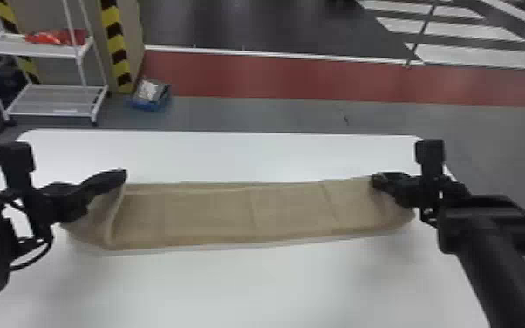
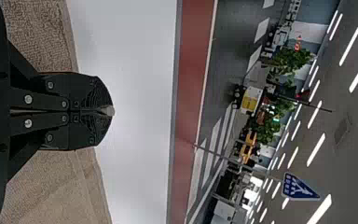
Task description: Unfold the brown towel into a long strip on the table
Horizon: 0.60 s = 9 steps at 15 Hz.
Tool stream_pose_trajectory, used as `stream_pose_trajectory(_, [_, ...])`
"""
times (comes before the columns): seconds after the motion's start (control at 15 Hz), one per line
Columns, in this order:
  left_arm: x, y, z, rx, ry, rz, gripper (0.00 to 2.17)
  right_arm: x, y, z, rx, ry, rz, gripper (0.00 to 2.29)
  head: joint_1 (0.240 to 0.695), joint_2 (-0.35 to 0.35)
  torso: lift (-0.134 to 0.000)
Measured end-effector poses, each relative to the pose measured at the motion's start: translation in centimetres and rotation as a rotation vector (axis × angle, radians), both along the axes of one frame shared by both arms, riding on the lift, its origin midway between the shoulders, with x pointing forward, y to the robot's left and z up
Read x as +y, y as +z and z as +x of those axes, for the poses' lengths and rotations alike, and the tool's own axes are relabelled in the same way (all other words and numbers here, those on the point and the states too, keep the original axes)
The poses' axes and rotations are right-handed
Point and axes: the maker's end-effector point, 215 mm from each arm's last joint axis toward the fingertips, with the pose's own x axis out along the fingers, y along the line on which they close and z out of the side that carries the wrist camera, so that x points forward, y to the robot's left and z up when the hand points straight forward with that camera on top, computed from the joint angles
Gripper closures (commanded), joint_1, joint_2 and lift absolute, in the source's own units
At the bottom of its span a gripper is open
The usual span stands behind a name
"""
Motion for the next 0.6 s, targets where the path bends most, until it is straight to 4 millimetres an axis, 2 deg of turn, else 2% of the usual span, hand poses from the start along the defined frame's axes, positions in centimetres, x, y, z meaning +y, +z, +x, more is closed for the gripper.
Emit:
stream_pose_trajectory(0.07, [0.0, 0.0, 0.0, 0.0, -0.002, 0.0, 1.71, 0.0, -0.1, 0.0, 0.002, 0.0, 0.001, 0.98, 0.695, -0.149, -0.116])
stream_pose_trajectory(0.13, [0.0, 0.0, 0.0, 0.0, -0.002, 0.001, 1.72, 0.0, -0.1, -0.1, 0.003, -0.001, 0.002, 1.22, 0.695, -0.149, -0.116])
stream_pose_trajectory(0.2, [0.0, 0.0, 0.0, -0.001, -0.002, 0.001, 1.71, 0.0, -0.1, -0.1, 0.002, -0.002, 0.003, 1.26, 0.695, -0.148, -0.116])
stream_pose_trajectory(0.33, [0.1, 0.2, 0.2, -0.002, 0.002, 0.002, 1.72, -0.1, 0.1, 0.0, -0.006, -0.004, 0.009, 1.26, 0.695, -0.148, -0.116])
stream_pose_trajectory(0.6, [0.6, 1.2, 0.8, -0.017, 0.016, -0.001, 1.72, -1.1, 2.4, 0.1, -0.088, -0.021, 0.031, 1.26, 0.695, -0.151, -0.116])
